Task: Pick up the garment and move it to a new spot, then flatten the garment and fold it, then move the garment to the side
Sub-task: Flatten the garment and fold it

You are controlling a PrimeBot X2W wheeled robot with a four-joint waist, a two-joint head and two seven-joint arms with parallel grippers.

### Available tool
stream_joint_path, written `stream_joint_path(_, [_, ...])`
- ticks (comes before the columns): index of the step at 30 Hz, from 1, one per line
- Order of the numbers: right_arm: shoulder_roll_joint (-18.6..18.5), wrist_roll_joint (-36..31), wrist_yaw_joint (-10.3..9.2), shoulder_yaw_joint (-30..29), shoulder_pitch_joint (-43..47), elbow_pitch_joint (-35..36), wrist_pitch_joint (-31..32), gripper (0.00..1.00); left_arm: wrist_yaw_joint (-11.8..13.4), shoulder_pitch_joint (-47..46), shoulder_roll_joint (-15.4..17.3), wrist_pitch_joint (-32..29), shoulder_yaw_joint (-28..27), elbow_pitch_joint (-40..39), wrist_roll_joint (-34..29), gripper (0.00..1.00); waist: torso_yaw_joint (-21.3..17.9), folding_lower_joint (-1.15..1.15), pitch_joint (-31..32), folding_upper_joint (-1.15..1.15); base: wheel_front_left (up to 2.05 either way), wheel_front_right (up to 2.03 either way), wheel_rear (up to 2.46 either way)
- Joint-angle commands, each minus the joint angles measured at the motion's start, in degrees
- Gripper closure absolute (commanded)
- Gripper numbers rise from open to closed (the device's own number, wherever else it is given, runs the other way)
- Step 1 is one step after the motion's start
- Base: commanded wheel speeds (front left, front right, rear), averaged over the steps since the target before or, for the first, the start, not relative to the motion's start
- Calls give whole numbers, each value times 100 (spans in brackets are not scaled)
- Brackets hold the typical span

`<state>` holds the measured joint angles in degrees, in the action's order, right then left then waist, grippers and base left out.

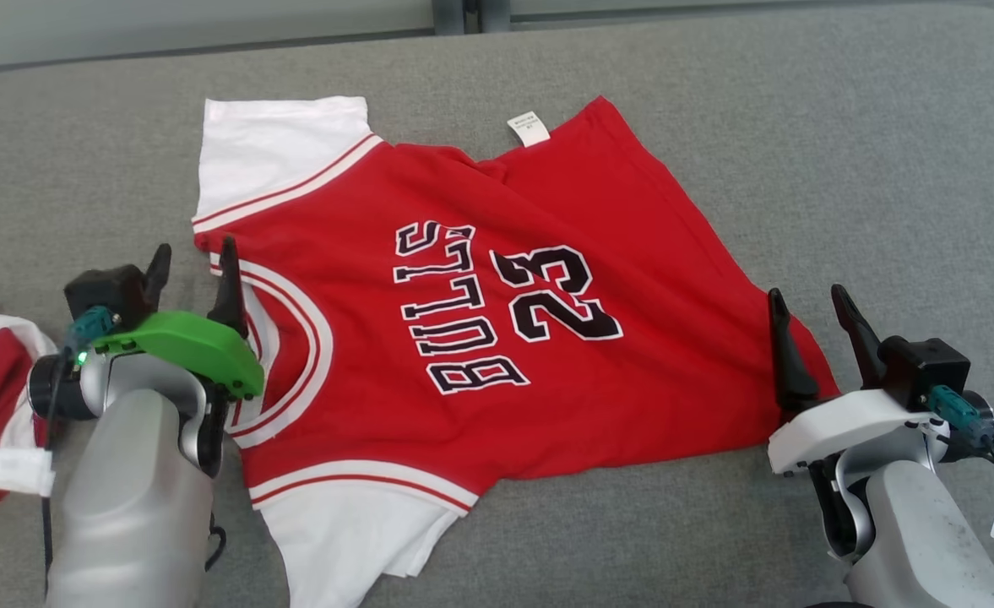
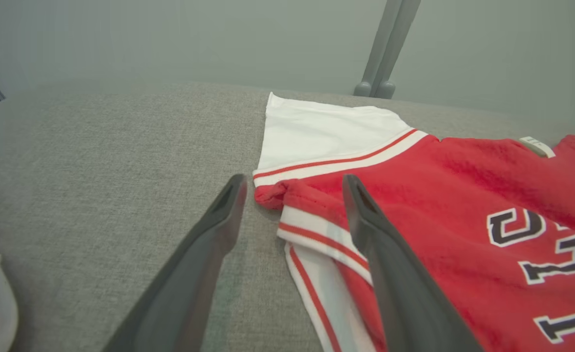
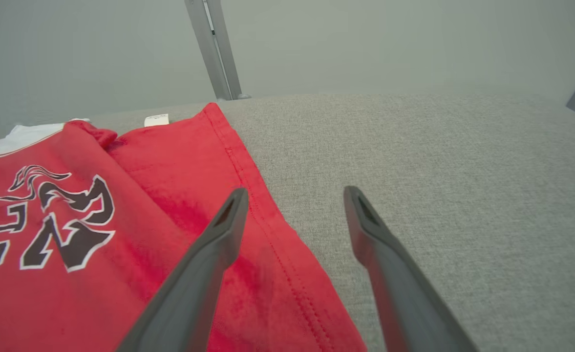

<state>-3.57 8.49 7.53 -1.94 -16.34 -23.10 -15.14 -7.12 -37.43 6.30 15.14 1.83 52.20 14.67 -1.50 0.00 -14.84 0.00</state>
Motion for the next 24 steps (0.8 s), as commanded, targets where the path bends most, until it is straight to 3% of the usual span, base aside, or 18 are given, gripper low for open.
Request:
stream_joint_path(1, [-5, -40, -8, 7, -69, 35, -2, 0, -27, -225, 83, -1, -25, 170, 60, 0, -236, 0, -295, 0, 0, 0, 0])
stream_joint_path(9, [0, -33, -8, -8, -131, 65, -2, 0, -22, -900, 246, -239, -77, 1144, 279, 0, -380, 0, -457, 0, 0, 0, 0])
stream_joint_path(14, [9, -5, -8, -18, -179, 104, -2, 0, 177, -1313, 402, -298, -70, 1578, 261, 0, -424, 0, -546, 0, 0, 0, 0])
stream_joint_path(24, [32, 50, -8, 46, -291, 84, -2, 0, 285, -1829, 625, -538, 110, 1960, 165, 0, -517, 0, -707, 0, 0, 0, 0])
